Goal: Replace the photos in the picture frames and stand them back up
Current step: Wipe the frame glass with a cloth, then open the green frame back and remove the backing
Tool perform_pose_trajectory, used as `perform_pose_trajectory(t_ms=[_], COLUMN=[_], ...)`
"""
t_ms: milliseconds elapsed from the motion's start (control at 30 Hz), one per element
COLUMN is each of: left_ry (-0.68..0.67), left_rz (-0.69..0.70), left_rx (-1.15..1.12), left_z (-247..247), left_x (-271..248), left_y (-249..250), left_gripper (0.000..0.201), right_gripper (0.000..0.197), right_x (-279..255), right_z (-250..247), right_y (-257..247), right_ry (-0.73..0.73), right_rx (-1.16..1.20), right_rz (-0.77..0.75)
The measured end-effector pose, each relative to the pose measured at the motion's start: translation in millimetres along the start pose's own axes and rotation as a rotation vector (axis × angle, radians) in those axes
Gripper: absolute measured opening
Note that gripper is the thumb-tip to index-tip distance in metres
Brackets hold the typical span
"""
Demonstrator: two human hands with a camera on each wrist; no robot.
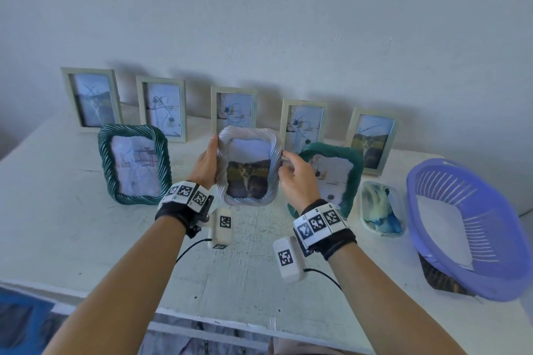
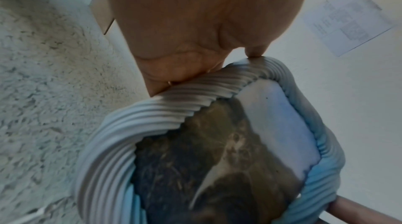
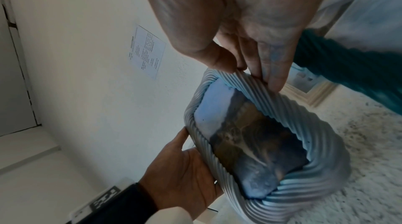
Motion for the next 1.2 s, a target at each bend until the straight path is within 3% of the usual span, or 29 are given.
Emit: perform_pose_trajectory(t_ms=[100, 233, 300, 433, 567, 633, 700, 767, 867, 933, 1067, 1200], left_ry=[0.001, 0.002, 0.004, -0.004, -0.035, -0.037, -0.026, -0.009, 0.097, 0.178, 0.449, 0.761], left_rz=[-0.036, -0.032, -0.028, -0.035, -0.062, -0.044, 0.020, 0.086, 0.253, 0.400, 0.567, 0.484], left_rx=[-0.015, -0.020, -0.023, -0.022, -0.044, -0.021, 0.011, 0.019, 0.189, 0.353, 0.305, 0.260], left_z=[9, 20, 20, 14, 6, 4, 3, 0, -16, -31, -72, -126], left_x=[-21, -44, -41, -32, -23, -26, -36, -48, -70, -88, -122, -122], left_y=[18, 39, 38, 31, 17, 18, 25, 25, 21, 18, 24, 32], left_gripper=[0.118, 0.087, 0.081, 0.091, 0.120, 0.108, 0.082, 0.064, 0.050, 0.039, 0.022, 0.028], right_gripper=[0.047, 0.052, 0.052, 0.051, 0.054, 0.052, 0.050, 0.054, 0.051, 0.049, 0.051, 0.059], right_x=[2, 4, 4, 2, 0, -4, -11, -19, -27, -28, -12, 18], right_z=[8, 14, 14, 14, 16, 13, 8, 5, 16, 32, 87, 143], right_y=[6, 10, 9, 5, 3, -3, -13, -28, -51, -67, -88, -97], right_ry=[-0.054, -0.068, -0.079, -0.100, -0.125, -0.121, -0.111, -0.039, 0.066, -0.009, -0.331, -0.547], right_rx=[0.005, -0.006, 0.000, 0.007, -0.005, -0.026, -0.070, -0.206, -0.308, -0.264, -0.086, -0.080], right_rz=[0.027, 0.025, 0.035, 0.015, 0.031, 0.029, -0.004, -0.108, -0.313, -0.380, -0.309, -0.164])
Point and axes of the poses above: each hand's wrist, its own x-axis towards the middle knuckle, its own z-axis out of the palm, y = z × x, the point moved 4 cm from there along x, towards the middle knuckle, and after that the axes turned 5 degrees about -y, right-handed, at the moved point
